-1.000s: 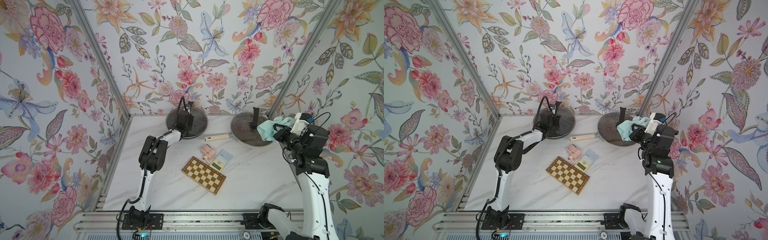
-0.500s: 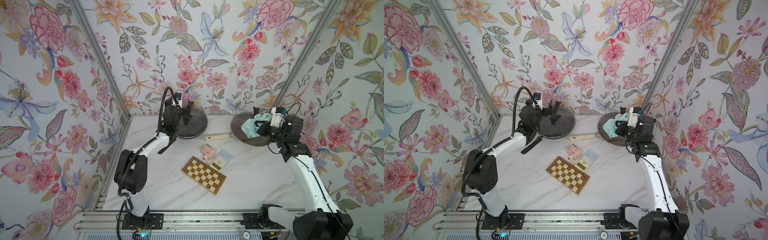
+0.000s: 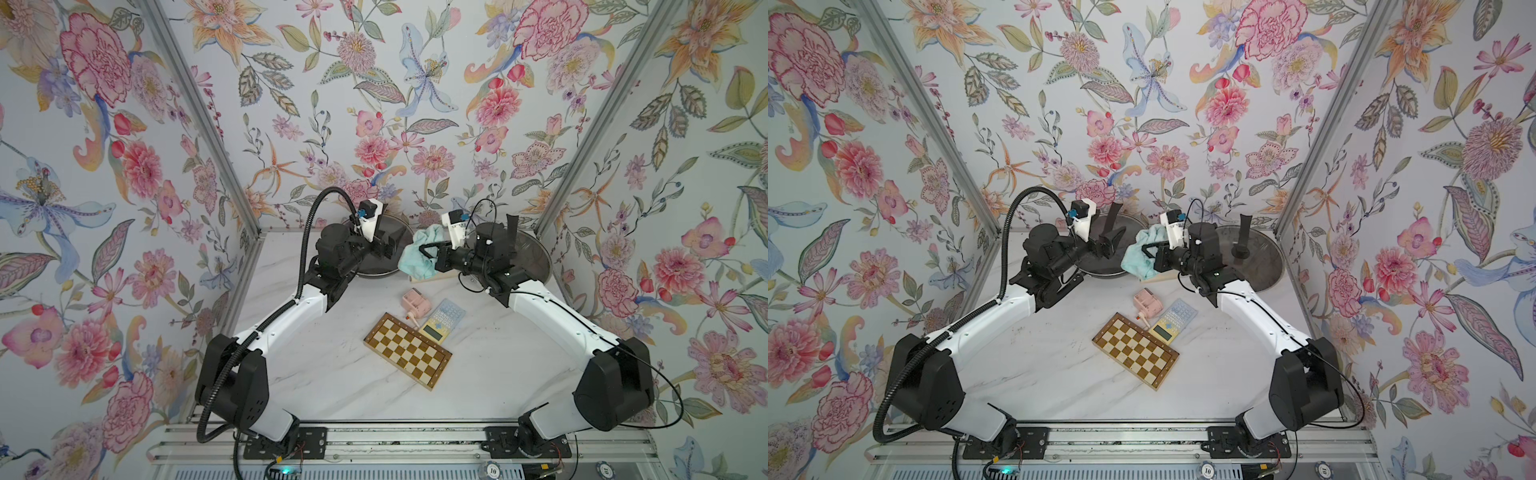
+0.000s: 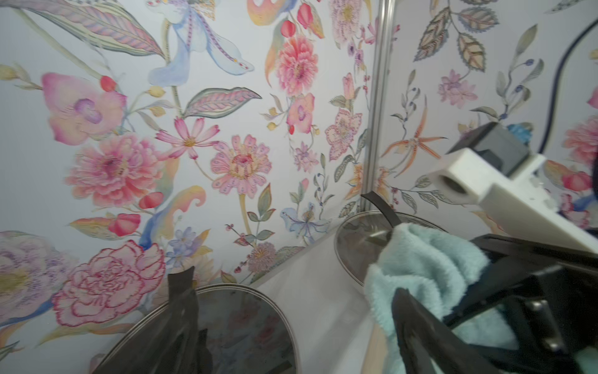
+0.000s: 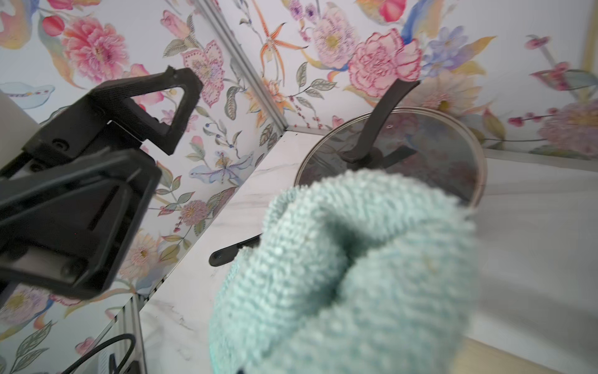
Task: Wipe the pot lid with a cloth
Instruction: Place the cleaning item at the center of the board.
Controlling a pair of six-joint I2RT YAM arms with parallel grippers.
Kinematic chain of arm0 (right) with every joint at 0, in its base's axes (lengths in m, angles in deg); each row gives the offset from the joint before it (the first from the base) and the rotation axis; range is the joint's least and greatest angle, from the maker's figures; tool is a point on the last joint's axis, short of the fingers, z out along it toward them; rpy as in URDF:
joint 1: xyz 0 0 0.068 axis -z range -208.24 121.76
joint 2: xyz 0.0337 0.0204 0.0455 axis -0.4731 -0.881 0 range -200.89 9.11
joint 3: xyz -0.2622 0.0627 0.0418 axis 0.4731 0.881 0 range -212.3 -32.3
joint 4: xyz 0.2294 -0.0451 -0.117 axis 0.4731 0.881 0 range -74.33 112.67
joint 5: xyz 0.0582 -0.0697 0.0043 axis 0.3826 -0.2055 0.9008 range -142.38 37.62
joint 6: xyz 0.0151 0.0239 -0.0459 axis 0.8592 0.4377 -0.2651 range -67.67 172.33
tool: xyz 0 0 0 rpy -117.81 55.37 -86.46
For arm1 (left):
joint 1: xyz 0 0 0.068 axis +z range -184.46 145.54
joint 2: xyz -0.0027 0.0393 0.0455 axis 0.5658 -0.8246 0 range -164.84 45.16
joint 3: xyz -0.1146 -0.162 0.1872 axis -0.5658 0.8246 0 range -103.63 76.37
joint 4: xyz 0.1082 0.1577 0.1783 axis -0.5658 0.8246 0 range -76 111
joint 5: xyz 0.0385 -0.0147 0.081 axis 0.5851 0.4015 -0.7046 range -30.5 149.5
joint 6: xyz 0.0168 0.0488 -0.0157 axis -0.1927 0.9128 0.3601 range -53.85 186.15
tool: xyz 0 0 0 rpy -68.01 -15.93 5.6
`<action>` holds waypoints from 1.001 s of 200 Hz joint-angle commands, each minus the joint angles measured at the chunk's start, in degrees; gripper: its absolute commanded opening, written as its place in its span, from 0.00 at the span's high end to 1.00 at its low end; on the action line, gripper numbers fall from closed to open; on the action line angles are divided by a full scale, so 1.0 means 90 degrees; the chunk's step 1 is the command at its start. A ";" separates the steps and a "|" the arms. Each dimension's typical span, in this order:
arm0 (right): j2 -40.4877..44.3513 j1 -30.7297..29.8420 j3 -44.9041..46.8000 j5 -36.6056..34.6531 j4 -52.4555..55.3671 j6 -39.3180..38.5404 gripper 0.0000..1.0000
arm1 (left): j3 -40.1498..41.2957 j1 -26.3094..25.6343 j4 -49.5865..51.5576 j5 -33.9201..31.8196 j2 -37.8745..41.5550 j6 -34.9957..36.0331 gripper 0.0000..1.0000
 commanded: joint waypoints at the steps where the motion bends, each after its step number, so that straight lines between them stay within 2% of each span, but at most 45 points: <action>1: -0.0185 -0.0160 -0.0337 0.0638 -0.0659 0.0203 0.88 | 0.0061 -0.0004 -0.0038 0.0911 -0.0042 -0.0678 0.14; 39: -0.0389 -0.0424 -0.0459 0.0778 -0.0563 -0.0016 0.80 | 0.0237 0.0006 -0.0125 0.0944 0.0018 -0.0836 0.21; 61: -0.0400 -0.0554 -0.0494 0.0578 -0.0321 -0.0375 0.76 | 0.0226 0.0007 -0.0047 0.1218 -0.0091 -0.1054 0.39; 70: -0.0361 -0.0606 -0.0477 0.0404 -0.0287 -0.0552 0.75 | 0.0248 0.0007 0.0025 0.1298 -0.0120 -0.1175 0.49; 91: -0.0231 -0.0733 -0.0478 -0.0166 -0.0061 -0.1123 0.65 | 0.0326 0.0008 0.0316 0.1311 -0.0030 -0.1276 0.67; 104: -0.0163 -0.0786 -0.0455 -0.0452 0.0034 -0.1384 0.62 | 0.0439 0.0031 0.0495 0.1191 0.0084 -0.1197 0.74; 118: -0.0101 -0.0784 -0.0454 -0.0601 0.0127 -0.1520 0.52 | 0.0481 0.0063 0.0817 0.1034 0.0189 -0.1047 0.80; 125: -0.0062 -0.0781 -0.0462 -0.0654 0.0192 -0.1585 0.43 | 0.0481 0.0091 0.1025 0.0940 0.0233 -0.0943 0.81; 170: 0.0781 -0.0603 0.0004 -0.1216 0.0570 -0.1712 0.11 | 0.0715 0.0222 0.2484 -0.0241 0.0484 -0.0186 0.87; 181: 0.1104 -0.0551 0.0176 -0.1426 0.0661 -0.1710 0.01 | 0.0796 0.0222 0.2781 -0.0476 0.0470 -0.0143 0.87; 200: 0.1548 -0.0444 0.0336 -0.1708 0.0857 -0.1696 0.01 | 0.0897 0.0218 0.3139 -0.0869 0.0435 -0.0199 0.84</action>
